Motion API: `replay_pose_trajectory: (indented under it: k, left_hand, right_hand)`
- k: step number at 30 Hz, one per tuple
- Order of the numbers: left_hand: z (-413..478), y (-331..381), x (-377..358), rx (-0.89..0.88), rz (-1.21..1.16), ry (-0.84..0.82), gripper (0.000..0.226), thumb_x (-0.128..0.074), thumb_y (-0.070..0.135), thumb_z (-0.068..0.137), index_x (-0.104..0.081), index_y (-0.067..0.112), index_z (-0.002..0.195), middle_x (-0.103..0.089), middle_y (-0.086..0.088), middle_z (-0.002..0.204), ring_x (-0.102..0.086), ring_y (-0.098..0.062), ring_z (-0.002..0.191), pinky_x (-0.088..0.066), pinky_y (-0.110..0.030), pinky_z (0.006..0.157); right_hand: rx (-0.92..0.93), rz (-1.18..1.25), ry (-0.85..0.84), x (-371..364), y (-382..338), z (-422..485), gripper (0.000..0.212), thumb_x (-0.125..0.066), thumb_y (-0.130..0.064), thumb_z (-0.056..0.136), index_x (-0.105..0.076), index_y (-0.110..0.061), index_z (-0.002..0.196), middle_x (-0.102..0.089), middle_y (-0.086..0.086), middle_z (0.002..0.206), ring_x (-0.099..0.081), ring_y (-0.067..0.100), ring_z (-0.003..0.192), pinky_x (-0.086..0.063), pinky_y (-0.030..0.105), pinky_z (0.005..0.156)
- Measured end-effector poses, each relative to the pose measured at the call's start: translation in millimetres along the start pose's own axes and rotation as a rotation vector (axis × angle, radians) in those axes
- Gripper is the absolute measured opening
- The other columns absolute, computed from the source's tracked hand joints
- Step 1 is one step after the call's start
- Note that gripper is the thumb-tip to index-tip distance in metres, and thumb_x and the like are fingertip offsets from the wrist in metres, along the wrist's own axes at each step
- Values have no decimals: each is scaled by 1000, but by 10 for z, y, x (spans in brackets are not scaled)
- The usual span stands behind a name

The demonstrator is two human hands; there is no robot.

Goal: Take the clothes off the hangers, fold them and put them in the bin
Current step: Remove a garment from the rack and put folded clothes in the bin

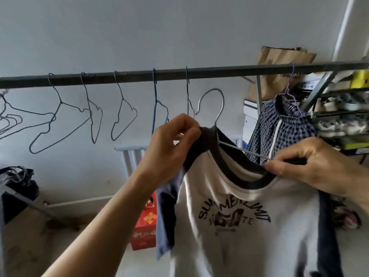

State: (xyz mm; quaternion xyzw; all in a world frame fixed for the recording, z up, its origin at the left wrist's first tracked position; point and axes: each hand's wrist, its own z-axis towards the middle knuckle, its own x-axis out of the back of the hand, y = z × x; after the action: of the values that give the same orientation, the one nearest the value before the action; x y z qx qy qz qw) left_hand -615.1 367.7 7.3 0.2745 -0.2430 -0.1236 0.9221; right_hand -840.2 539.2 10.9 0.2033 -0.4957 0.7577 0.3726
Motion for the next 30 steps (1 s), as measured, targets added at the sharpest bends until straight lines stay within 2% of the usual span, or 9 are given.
replay_pose_trajectory:
  k: [3, 5, 9, 13, 19, 21, 23, 26, 30]
  left_hand:
    - [-125, -10, -40, -81, 208, -20, 16, -38, 28, 100, -44, 21, 87, -56, 1, 67, -55, -17, 61, -46, -37, 55]
    - [-256, -106, -28, -94, 336, -3, 16, -30, 37, 100, -38, 27, 89, -51, 3, 62, -49, -14, 54, -42, -36, 50]
    - [-442, -208, 64, 53, 363, 129, 17, -33, 34, 102, -41, 27, 89, -54, 8, 65, -52, -9, 60, -43, -36, 54]
    - [-545, -211, 113, 143, 410, 191, 14, -39, 29, 103, -44, 24, 90, -57, 8, 68, -55, -5, 63, -40, -30, 55]
    - [-609, -197, 136, 229, 402, 224, 14, -40, 29, 103, -45, 25, 91, -60, 7, 73, -57, -11, 68, -46, -38, 61]
    - [-635, -189, 120, 228, 367, 208, 14, -41, 27, 102, -46, 24, 89, -59, 8, 72, -56, -7, 67, -43, -32, 58]
    - [-658, -177, 90, 219, 341, 193, 16, -43, 24, 102, -47, 23, 87, -57, 8, 69, -56, -5, 69, -40, -24, 56]
    - [-670, -204, 50, 232, 273, 212, 23, -47, 21, 101, -46, 29, 80, -58, 10, 69, -55, -4, 69, -40, -16, 57]
    - [-671, -251, -10, 274, 167, 242, 26, -50, 16, 100, -48, 28, 77, -58, 17, 72, -53, -3, 67, -40, -13, 58]
  right_hand:
    - [54, 76, 85, -122, 11, 8, 33, -65, -57, 72, -73, -27, 61, -47, 8, 47, -38, 15, 43, -23, 24, 40]
    - [73, 124, 107, -212, 27, -15, 31, -67, -53, 74, -69, -28, 56, -42, 3, 46, -34, 13, 42, -23, 21, 41]
    - [68, 162, 306, -366, 71, -64, 42, -66, -45, 84, -61, -10, 63, -40, 7, 48, -36, 9, 44, -28, 17, 44]
    - [83, 131, 407, -441, 87, -96, 43, -62, -32, 90, -44, -9, 58, -36, -10, 50, -34, 3, 47, -29, 12, 48]
    - [-21, 169, 357, -497, 169, -127, 29, -58, -34, 88, -61, -9, 73, -46, -6, 52, -39, 3, 47, -30, 11, 48]
    - [-76, 119, 307, -488, 185, -130, 24, -57, -43, 84, -66, -21, 79, -57, -2, 60, -48, 8, 53, -38, 14, 51]
    - [-109, 53, 281, -482, 211, -136, 22, -57, -47, 83, -68, -28, 78, -61, 5, 69, -55, 21, 63, -44, 21, 58]
    - [-91, 110, 341, -461, 200, -128, 23, -58, -44, 83, -68, -25, 74, -61, 4, 75, -56, 18, 69, -44, 15, 64]
    - [-137, 433, 415, -454, 146, -132, 26, -64, -41, 78, -68, -16, 76, -50, 2, 62, -42, 6, 48, -37, 15, 43]
